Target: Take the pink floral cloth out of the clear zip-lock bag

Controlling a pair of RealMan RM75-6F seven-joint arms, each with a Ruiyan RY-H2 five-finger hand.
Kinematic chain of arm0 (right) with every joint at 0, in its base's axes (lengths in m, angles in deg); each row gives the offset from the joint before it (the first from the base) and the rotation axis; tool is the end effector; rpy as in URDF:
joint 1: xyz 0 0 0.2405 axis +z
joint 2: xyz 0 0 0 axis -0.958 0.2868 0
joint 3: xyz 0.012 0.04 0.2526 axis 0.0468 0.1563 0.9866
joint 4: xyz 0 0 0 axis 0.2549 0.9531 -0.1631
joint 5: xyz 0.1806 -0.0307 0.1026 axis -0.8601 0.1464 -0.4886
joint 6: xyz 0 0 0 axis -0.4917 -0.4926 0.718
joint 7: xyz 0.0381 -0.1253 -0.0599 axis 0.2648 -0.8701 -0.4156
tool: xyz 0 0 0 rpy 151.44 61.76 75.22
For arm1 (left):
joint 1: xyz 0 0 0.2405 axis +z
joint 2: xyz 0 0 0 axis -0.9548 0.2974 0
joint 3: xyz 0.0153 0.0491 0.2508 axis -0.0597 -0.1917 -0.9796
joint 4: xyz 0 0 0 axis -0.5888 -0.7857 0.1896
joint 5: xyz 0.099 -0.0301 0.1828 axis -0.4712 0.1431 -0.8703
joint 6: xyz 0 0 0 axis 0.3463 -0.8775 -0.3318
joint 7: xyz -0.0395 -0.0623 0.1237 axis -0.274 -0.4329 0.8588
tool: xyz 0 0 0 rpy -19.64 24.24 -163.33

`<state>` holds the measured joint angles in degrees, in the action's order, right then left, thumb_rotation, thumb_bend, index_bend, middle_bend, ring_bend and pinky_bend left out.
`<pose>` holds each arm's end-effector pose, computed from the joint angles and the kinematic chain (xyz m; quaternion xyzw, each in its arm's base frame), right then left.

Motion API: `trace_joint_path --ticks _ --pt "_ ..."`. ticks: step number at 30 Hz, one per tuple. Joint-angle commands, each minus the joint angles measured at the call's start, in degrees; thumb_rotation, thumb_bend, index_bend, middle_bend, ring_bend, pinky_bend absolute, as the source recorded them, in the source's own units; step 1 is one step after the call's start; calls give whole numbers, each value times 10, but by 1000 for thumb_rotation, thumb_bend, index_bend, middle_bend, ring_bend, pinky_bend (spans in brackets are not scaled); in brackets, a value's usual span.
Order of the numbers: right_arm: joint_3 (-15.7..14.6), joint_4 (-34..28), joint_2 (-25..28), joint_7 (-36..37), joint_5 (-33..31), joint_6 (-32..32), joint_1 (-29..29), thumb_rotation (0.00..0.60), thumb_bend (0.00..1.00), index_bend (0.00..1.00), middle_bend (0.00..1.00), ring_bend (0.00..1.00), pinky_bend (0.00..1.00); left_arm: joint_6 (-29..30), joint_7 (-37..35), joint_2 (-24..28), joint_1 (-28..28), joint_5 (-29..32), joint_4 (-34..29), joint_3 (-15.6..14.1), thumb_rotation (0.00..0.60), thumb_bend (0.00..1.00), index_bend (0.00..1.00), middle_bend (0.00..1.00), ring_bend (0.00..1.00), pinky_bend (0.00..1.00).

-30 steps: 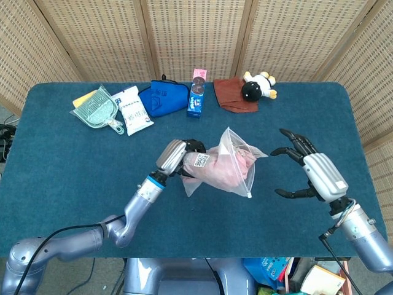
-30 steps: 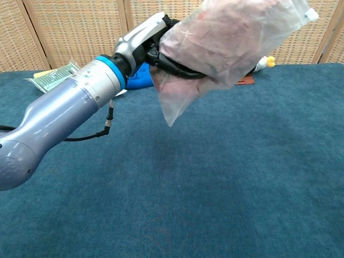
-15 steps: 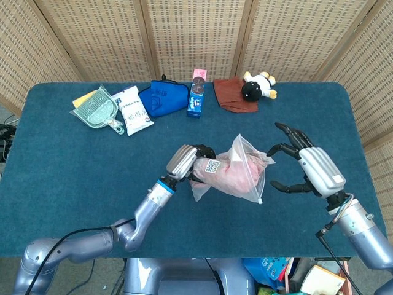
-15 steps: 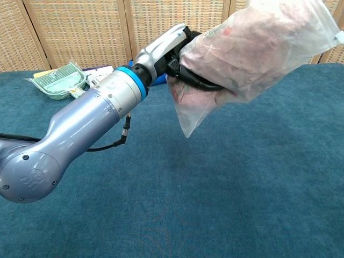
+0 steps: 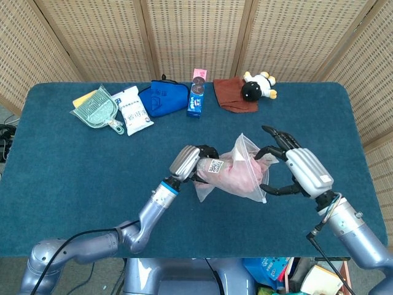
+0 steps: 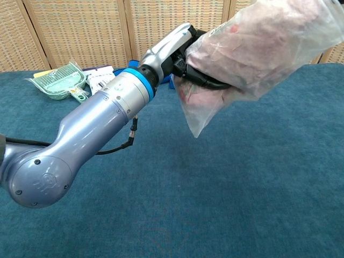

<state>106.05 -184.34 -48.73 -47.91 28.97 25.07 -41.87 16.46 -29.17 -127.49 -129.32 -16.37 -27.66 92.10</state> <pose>-0.1065 -0.2857 0.1996 0.6449 -0.4819 0.5019 0.3161 0.0022 0.3612 -0.0872 -0.5843 -0.4692 -0.6437 0.1554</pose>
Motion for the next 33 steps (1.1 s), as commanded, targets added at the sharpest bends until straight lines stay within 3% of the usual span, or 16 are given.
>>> trace_joint_path --ticks 1,27,33 --pt "2 -10 -8 -17 -14 9 11 600 267 363 0 0 0 2 -3 -2 -1 4 -2 2 600 180 666 597 491 530" --pt "2 -28 -84 -134 -125 13 71 600 266 329 0 0 0 13 -9 -13 -3 17 -23 5 600 181 667 597 491 530" --pt "-3 -26 -93 -147 -119 9 72 600 194 282 0 0 0 12 -6 -10 -1 23 -34 8 600 180 666 597 491 530"
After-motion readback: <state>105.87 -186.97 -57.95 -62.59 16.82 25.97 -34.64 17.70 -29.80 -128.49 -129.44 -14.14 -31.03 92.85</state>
